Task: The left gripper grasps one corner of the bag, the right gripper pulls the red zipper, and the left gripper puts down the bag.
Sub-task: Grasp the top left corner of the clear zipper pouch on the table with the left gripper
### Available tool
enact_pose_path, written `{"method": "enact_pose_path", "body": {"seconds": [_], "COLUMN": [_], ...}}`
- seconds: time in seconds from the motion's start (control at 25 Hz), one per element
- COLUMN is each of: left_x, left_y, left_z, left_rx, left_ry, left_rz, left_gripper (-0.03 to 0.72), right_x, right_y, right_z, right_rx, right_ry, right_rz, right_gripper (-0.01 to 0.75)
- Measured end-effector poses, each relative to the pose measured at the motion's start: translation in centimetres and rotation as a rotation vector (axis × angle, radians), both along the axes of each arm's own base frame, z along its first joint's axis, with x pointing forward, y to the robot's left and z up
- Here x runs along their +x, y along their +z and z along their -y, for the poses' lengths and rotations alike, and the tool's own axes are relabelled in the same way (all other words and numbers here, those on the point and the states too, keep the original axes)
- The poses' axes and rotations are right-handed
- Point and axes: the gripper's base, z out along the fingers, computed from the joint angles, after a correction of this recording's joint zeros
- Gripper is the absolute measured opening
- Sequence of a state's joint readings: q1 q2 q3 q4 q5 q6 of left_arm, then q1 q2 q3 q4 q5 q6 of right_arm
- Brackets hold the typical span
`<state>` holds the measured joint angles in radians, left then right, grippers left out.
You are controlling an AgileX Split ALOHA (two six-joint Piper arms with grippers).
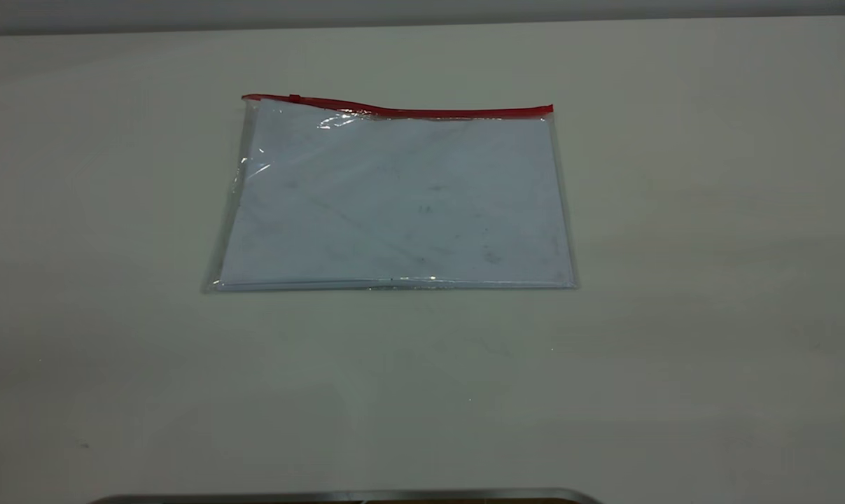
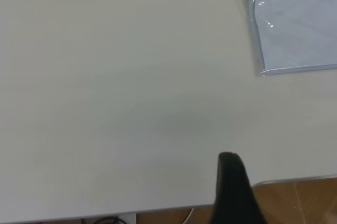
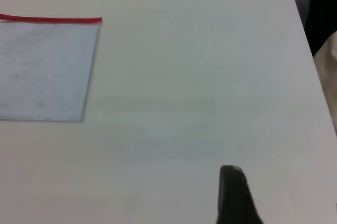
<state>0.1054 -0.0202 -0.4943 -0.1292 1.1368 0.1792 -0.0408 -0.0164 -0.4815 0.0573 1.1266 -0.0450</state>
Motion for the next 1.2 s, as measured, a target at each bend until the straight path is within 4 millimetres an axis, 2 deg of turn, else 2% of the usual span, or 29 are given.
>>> {"method": "enact_pose_path", "body": {"seconds": [0.28, 0.44, 0.52, 0.6, 0.72, 0.92, 1.08, 1.2], "left_x": [-0.1, -0.2, -0.2, 0.5, 2.9, 9.6, 14.9, 18.5], "left_y": [0.1, 0.5, 1.2, 1.9, 3.0, 3.9, 3.3, 2.3], "left_z": [0.3, 0.3, 0.2, 0.0, -0.1, -0.2, -0.4, -0.6], "left_rx": [-0.037, -0.063, -0.082, -0.097, -0.113, -0.155, -0.136, -0.125], "left_ry": [-0.091, -0.075, -0.042, -0.009, 0.008, 0.021, 0.017, 0.015], "left_rz": [0.006, 0.021, 0.024, 0.004, -0.062, -0.185, -0.294, -0.359], "left_gripper": [0.547, 0.547, 0.547, 0.547, 0.547, 0.547, 0.554, 0.557], "right_x": [0.0, 0.1, 0.6, 2.0, 5.0, 11.1, 16.2, 20.2], "right_y": [0.0, 0.3, 0.5, 0.8, 1.1, 1.4, 1.2, -0.2], "right_z": [-0.2, -0.5, -0.7, -1.1, -1.6, -2.6, -3.3, -3.8], "right_rx": [0.026, 0.055, 0.084, 0.125, 0.135, 0.097, 0.078, 0.117], "right_ry": [0.078, 0.098, 0.112, 0.134, 0.184, 0.319, 0.429, 0.469], "right_rz": [0.0, 0.022, 0.011, -0.036, -0.101, -0.141, -0.165, -0.212], "right_gripper": [0.465, 0.459, 0.458, 0.458, 0.459, 0.515, 0.539, 0.542]}}
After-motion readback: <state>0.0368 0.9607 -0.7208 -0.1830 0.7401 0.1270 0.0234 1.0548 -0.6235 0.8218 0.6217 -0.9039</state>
